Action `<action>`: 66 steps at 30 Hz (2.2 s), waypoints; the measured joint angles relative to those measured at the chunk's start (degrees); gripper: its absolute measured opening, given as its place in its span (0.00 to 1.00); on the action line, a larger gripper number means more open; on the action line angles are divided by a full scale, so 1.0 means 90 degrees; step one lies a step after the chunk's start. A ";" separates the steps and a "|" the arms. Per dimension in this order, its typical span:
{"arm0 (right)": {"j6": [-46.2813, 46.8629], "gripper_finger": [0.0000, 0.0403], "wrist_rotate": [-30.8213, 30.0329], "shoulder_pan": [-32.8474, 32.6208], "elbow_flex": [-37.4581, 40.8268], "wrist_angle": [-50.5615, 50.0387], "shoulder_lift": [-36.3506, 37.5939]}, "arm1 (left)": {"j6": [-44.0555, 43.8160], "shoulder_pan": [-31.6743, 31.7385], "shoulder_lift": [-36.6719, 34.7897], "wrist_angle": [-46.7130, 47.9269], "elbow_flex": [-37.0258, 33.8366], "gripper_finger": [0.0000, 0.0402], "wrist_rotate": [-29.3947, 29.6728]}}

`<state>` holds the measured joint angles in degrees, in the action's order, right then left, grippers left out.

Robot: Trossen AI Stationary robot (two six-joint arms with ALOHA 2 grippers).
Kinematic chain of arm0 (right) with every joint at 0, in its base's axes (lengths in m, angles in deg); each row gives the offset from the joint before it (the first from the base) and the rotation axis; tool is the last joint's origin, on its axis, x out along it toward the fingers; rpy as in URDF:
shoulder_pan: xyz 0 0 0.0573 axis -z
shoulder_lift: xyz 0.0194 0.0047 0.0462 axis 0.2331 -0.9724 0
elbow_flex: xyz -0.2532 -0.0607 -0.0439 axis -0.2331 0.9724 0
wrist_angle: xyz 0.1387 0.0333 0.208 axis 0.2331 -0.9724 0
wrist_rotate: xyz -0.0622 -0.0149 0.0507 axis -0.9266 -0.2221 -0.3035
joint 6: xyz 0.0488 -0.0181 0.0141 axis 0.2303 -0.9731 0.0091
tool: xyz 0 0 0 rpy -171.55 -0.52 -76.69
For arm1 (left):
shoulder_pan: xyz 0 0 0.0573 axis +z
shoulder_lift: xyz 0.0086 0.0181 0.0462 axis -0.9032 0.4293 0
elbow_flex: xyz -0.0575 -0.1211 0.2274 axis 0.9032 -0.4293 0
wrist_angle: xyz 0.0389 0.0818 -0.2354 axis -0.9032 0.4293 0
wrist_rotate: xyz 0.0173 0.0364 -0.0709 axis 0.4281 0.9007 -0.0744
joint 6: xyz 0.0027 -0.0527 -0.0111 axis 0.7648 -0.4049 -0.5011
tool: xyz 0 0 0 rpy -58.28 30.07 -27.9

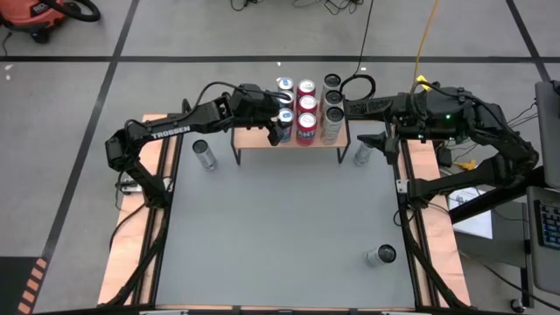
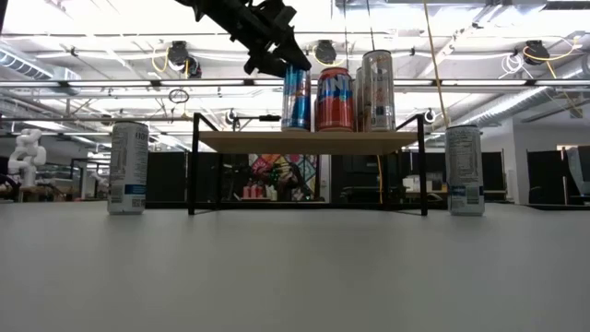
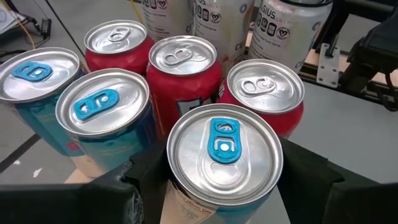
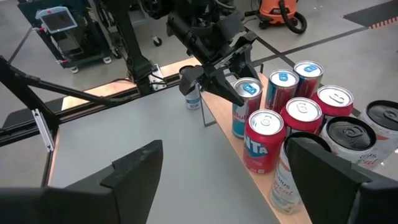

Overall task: Place canned beverage on shelf
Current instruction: Put the blue can on the shelf aligned with the other blue can

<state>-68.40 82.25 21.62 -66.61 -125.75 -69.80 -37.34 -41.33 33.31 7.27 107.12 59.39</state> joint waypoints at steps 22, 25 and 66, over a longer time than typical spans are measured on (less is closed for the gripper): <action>0.0000 0.77 -0.0002 0.0000 0.0000 0.0000 -0.0036 | -0.0039 -0.0044 0.0000 -0.0041 0.0002 0.60 0.0080; -0.0001 0.77 -0.0002 0.0000 0.0000 0.0000 -0.0038 | -0.0039 -0.0049 0.0000 -0.0039 0.0002 0.60 0.0080; -0.0021 0.77 0.0000 0.0000 0.0000 0.0000 -0.0035 | 0.0051 -0.0116 0.0152 0.0087 0.0000 0.72 0.0394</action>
<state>-68.59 82.25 21.62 -66.61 -125.75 -70.12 -36.88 -42.38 34.68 8.05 107.12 62.94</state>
